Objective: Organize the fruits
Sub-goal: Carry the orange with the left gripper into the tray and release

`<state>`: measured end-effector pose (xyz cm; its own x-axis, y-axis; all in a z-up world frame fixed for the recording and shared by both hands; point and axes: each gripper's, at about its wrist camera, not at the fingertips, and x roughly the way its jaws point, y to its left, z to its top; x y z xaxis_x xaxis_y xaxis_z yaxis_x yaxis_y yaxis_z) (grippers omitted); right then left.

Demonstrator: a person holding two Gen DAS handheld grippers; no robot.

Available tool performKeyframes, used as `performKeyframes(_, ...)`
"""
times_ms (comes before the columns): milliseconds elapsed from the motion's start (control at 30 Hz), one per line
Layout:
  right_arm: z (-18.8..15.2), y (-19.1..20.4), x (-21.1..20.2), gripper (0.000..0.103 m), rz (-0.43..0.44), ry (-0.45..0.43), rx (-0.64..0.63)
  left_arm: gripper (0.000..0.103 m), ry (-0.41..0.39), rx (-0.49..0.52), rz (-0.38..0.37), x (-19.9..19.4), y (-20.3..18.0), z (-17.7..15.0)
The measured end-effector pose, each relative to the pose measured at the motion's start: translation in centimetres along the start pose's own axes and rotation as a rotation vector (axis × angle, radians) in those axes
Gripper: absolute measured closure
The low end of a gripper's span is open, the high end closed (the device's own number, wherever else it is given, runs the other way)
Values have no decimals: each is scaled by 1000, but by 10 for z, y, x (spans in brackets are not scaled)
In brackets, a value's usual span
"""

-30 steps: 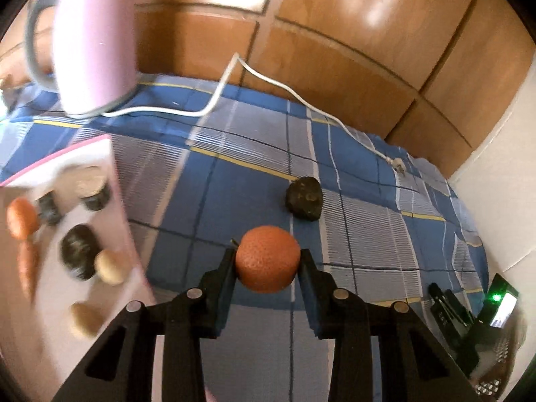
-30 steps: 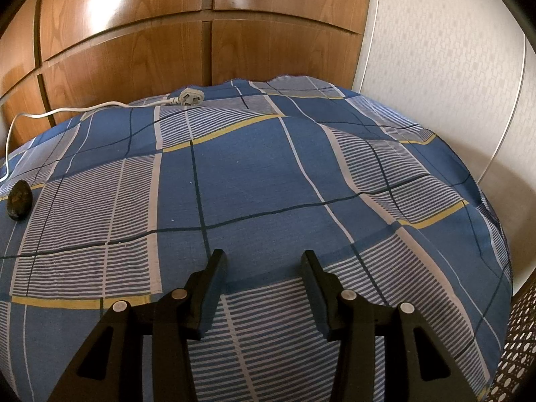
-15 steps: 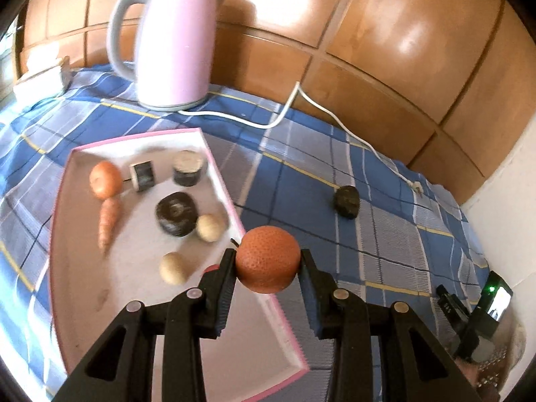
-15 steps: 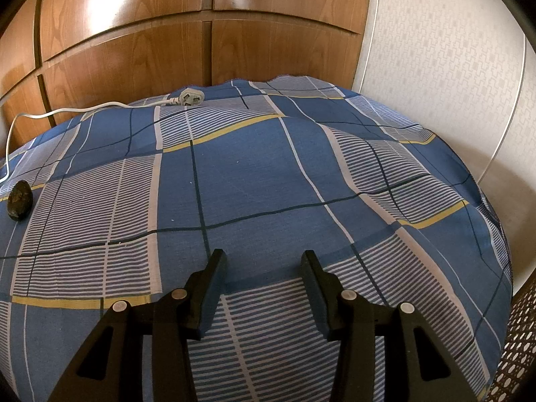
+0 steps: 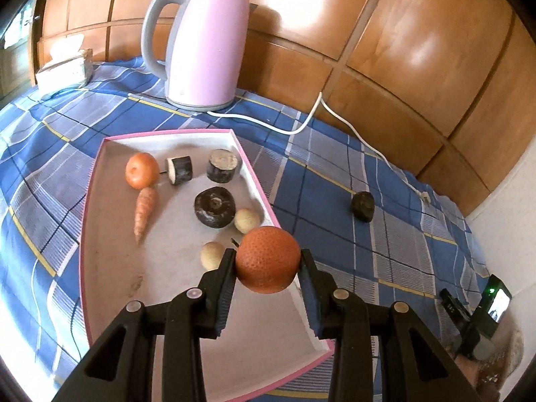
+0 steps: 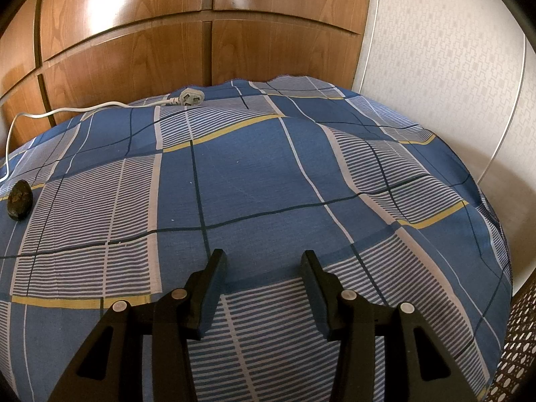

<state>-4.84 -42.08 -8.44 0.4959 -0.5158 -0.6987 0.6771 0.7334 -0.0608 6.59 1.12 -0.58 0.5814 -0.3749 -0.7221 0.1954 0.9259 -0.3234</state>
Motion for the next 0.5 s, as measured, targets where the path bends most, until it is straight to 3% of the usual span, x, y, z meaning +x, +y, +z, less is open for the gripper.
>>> performKeyframes(333,0,0,0,56,-1,0,0,66,-3,-47,28,-4,26,-3)
performKeyframes(500,0,0,0,56,-1,0,0,66,-17,-117,45,-11,58,-1)
